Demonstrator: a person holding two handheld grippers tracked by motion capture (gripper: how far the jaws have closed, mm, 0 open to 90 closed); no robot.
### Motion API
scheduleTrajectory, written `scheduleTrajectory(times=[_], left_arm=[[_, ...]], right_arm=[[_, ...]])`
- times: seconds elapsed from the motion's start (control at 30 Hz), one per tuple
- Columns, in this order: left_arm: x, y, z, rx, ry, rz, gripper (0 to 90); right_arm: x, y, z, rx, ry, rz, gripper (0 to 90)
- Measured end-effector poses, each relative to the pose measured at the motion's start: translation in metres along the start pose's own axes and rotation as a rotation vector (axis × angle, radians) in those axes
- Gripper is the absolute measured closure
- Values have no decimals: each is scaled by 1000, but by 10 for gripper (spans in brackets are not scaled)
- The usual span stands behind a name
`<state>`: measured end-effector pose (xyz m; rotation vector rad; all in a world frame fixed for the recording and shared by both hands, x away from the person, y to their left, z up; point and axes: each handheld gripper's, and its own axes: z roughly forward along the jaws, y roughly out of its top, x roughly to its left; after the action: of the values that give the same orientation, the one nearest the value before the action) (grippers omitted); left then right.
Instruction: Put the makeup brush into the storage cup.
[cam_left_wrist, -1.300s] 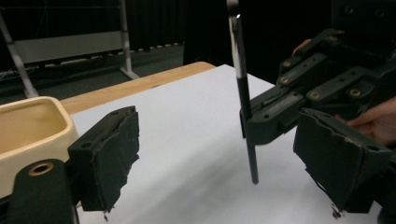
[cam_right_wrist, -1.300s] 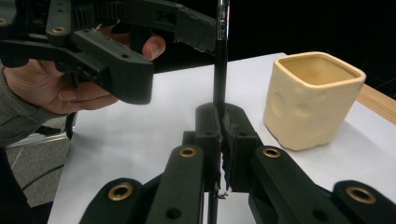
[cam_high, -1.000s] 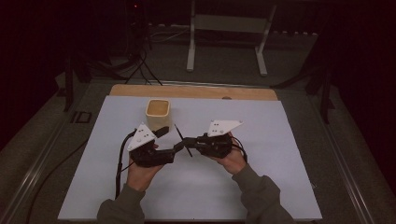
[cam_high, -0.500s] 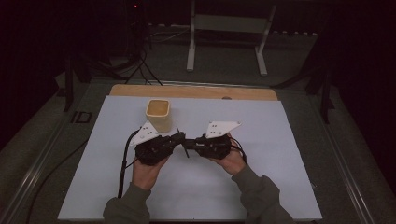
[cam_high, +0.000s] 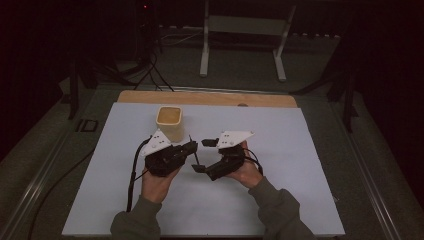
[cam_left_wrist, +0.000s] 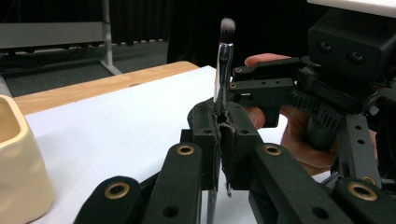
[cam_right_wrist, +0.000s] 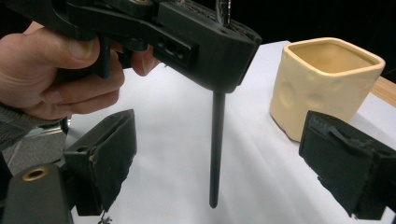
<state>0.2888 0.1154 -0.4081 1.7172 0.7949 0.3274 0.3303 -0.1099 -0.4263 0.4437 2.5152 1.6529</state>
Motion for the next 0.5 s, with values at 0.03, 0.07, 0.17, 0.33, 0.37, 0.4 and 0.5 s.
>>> scheduleTrajectory(times=[0.03, 0.07, 0.17, 0.33, 0.37, 0.4, 0.5], left_arm=[[0, 0, 0, -1, 0, -2, 859], [0, 0, 0, -2, 1, -1, 859], [1, 1, -1, -3, 5, -1, 859], [1, 2, -2, -3, 11, 2, 859], [1, 2, -2, -4, 13, 1, 859], [2, 2, -2, -5, 14, 0, 859], [3, 3, -4, -6, 19, 2, 859]], right_arm=[[0, 0, 0, -1, 0, 0, 112], [0, 0, -1, -2, -1, 0, 111], [-1, 0, -2, -4, -10, 0, 109], [-2, -1, -5, -8, -22, 6, 109], [-3, -3, -7, -8, -26, 7, 109], [-3, -3, -7, -8, -26, 7, 109], [-3, -5, -9, -3, -33, 8, 109]])
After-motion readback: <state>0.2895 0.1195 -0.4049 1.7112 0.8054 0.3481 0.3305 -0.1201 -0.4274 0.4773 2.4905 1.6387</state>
